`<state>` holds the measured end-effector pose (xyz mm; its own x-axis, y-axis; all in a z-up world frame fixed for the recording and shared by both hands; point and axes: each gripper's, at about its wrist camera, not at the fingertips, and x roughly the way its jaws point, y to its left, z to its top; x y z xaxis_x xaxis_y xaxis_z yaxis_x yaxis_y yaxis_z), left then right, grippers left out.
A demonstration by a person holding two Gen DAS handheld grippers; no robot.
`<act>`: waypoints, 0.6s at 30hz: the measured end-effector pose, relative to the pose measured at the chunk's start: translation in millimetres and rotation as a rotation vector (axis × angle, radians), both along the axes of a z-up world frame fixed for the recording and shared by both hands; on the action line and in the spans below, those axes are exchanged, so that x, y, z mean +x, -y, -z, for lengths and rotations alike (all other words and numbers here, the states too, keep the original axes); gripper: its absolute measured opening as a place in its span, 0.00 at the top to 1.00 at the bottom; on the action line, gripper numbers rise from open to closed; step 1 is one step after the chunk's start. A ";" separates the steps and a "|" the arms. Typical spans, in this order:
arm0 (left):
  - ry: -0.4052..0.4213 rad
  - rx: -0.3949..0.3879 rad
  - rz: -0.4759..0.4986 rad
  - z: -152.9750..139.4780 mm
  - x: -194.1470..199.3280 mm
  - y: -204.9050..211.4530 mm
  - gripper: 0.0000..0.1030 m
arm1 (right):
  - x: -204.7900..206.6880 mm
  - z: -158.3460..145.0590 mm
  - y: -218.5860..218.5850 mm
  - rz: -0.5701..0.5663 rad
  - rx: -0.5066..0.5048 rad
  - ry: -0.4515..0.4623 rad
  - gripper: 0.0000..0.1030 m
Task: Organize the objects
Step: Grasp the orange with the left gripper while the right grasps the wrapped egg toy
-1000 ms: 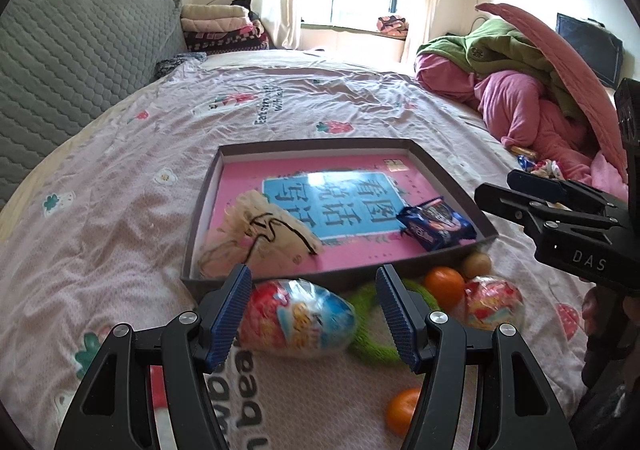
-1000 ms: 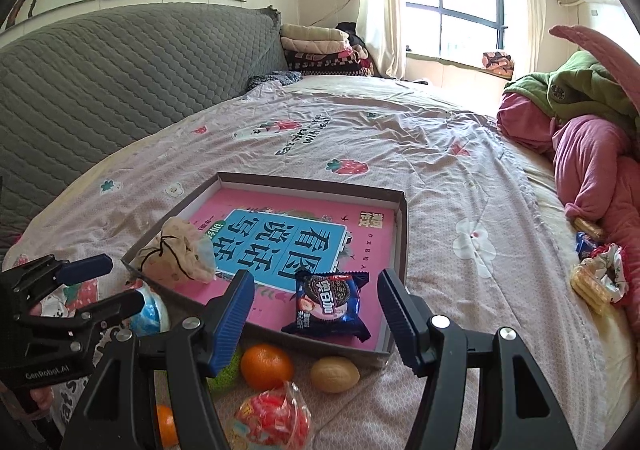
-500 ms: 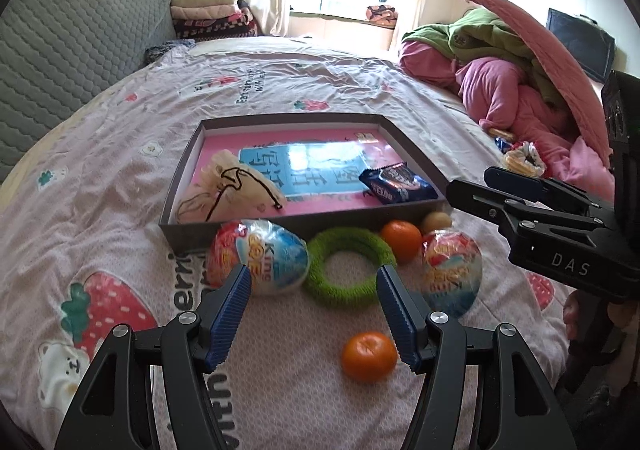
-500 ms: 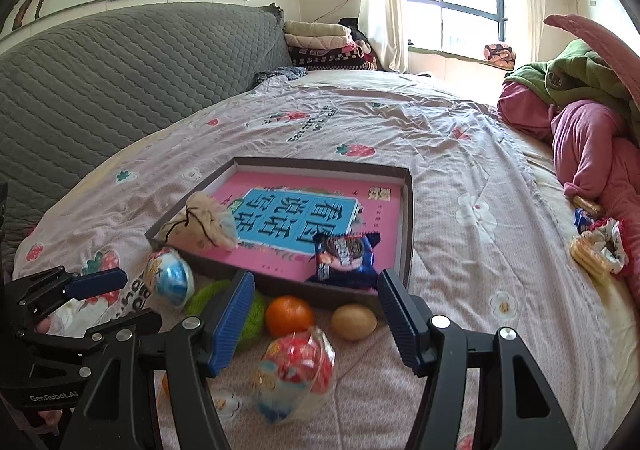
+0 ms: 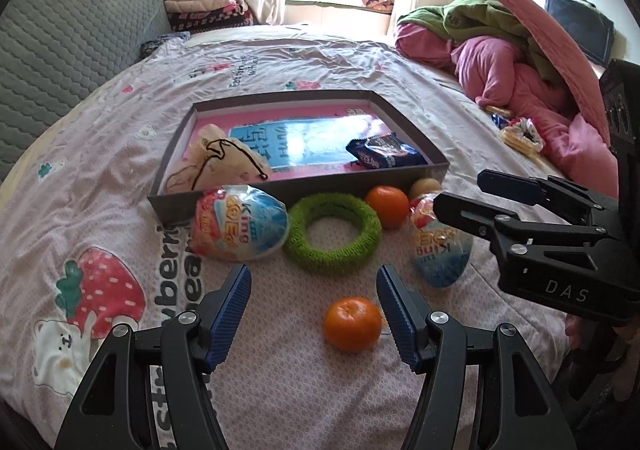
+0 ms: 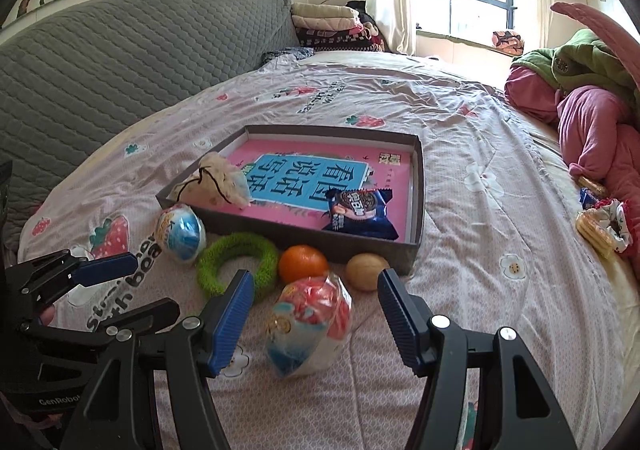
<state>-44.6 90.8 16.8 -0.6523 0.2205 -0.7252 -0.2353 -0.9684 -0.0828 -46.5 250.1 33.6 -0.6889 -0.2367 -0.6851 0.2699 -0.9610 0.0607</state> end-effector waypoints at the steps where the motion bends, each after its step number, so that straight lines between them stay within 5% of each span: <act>1: 0.000 -0.001 0.003 0.7 0.2 -0.9 0.35 | -0.2 1.6 0.0 0.000 0.001 0.010 0.38; 18: 0.070 -0.002 0.031 27.9 -3.3 -13.9 0.35 | -10.5 25.7 1.6 0.004 0.017 0.121 0.38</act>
